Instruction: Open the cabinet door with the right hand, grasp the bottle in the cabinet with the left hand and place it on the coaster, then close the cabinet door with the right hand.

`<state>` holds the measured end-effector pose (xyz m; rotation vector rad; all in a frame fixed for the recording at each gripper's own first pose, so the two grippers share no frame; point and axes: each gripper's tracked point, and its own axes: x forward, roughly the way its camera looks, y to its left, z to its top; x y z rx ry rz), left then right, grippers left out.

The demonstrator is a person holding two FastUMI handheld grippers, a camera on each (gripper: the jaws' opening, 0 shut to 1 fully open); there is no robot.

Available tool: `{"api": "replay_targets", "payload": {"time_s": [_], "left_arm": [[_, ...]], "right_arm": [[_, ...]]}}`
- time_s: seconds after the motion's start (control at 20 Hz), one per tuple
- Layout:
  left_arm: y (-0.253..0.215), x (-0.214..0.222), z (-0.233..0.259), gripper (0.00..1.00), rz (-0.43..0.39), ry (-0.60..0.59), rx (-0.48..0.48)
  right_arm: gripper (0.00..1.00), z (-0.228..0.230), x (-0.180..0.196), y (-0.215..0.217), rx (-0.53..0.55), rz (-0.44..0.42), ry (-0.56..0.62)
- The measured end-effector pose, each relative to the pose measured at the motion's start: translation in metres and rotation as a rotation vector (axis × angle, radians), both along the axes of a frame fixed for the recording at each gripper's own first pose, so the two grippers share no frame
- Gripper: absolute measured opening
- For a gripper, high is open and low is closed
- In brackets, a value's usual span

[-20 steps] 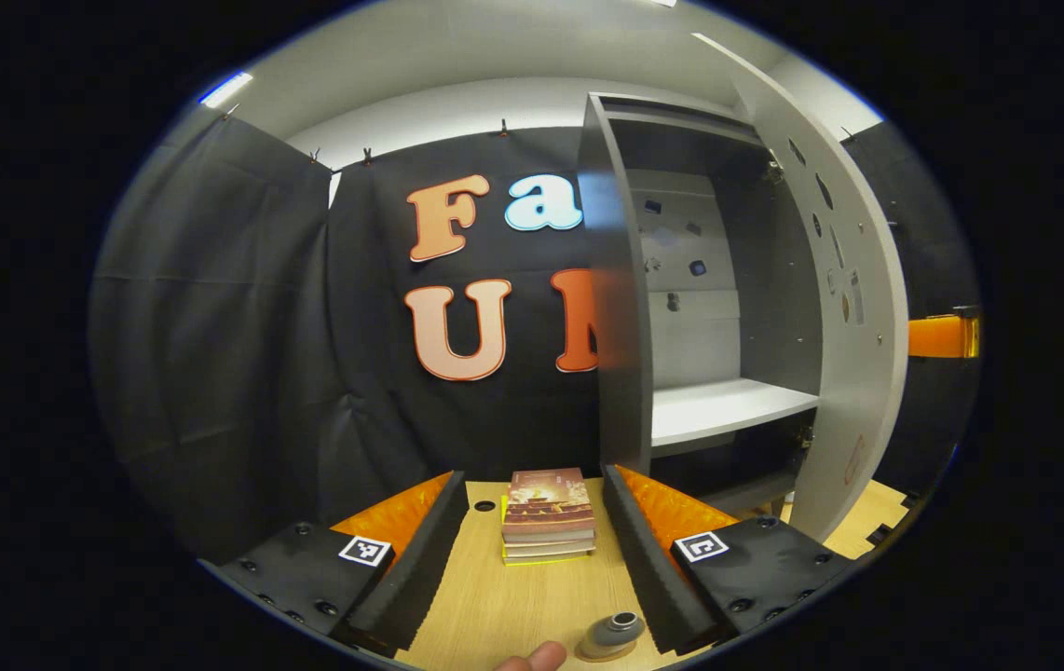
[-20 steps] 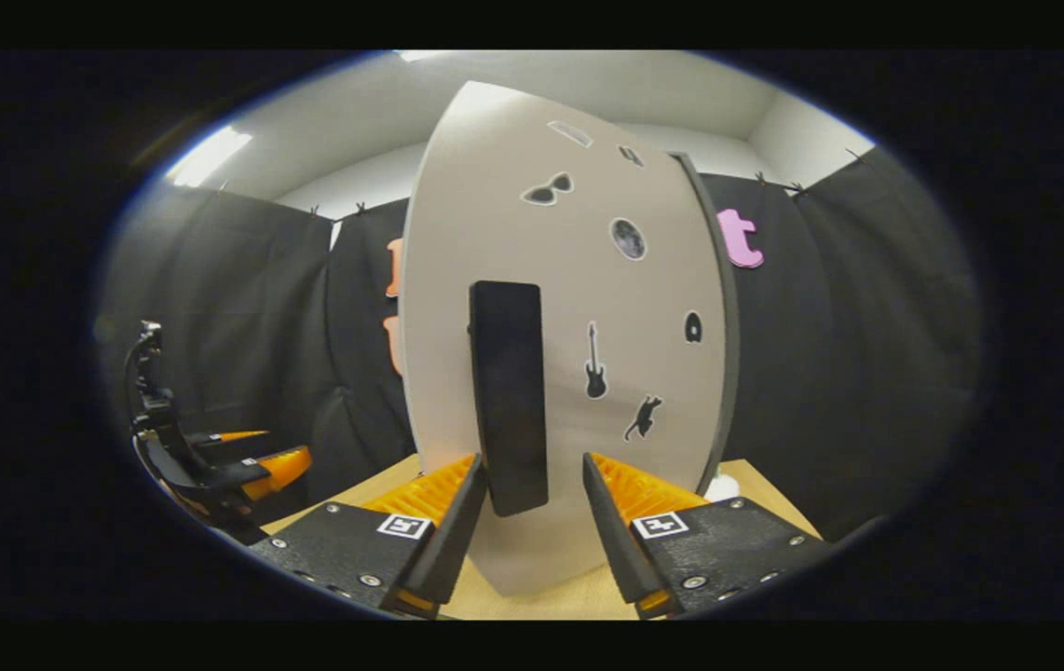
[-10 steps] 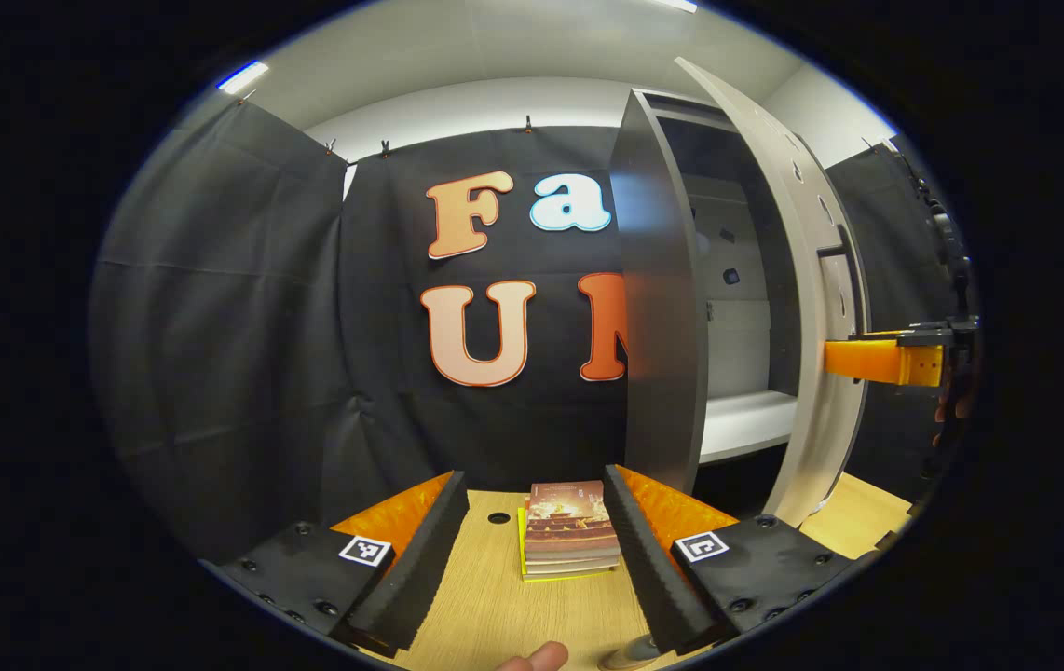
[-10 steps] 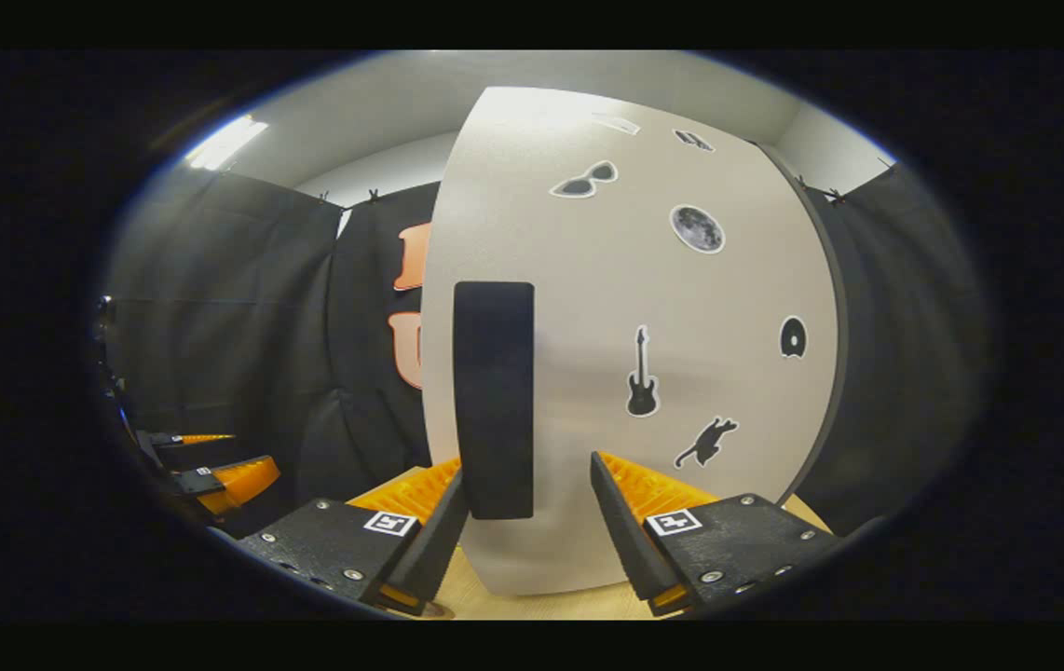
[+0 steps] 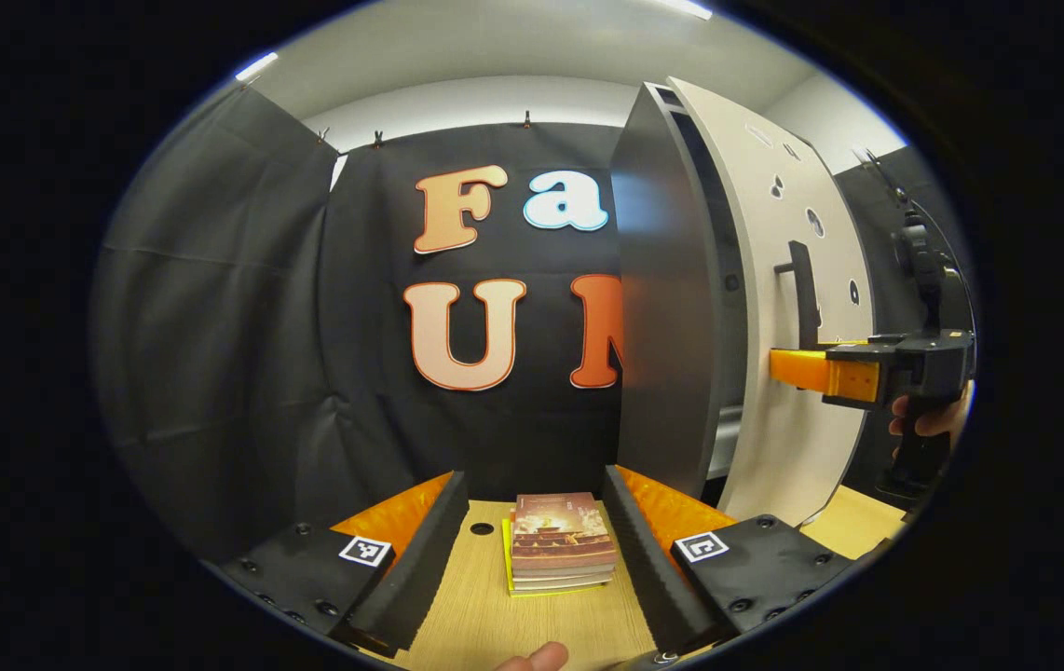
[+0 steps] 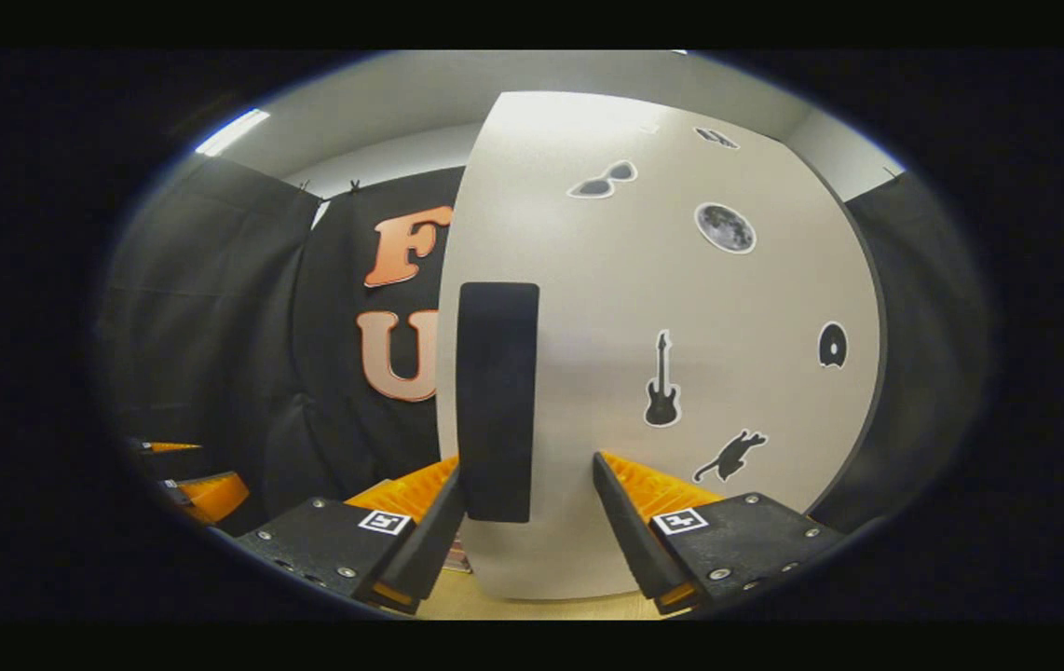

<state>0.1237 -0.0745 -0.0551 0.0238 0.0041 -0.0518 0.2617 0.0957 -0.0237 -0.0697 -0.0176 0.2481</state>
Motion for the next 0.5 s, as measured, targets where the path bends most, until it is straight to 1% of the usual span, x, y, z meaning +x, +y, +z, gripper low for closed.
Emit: {"api": "replay_targets", "payload": {"time_s": [0.3, 0.5], "left_arm": [[-0.004, 0.009, -0.006, 0.96, -0.014, 0.019, -0.02], [-0.007, 0.002, -0.004, 0.95, -0.012, 0.018, -0.02]], "right_arm": [[0.82, 0.0, 0.017, 0.0, 0.013, -0.035, -0.016], [0.83, 0.0, 0.017, -0.001, 0.043, -0.038, -0.009]]}}
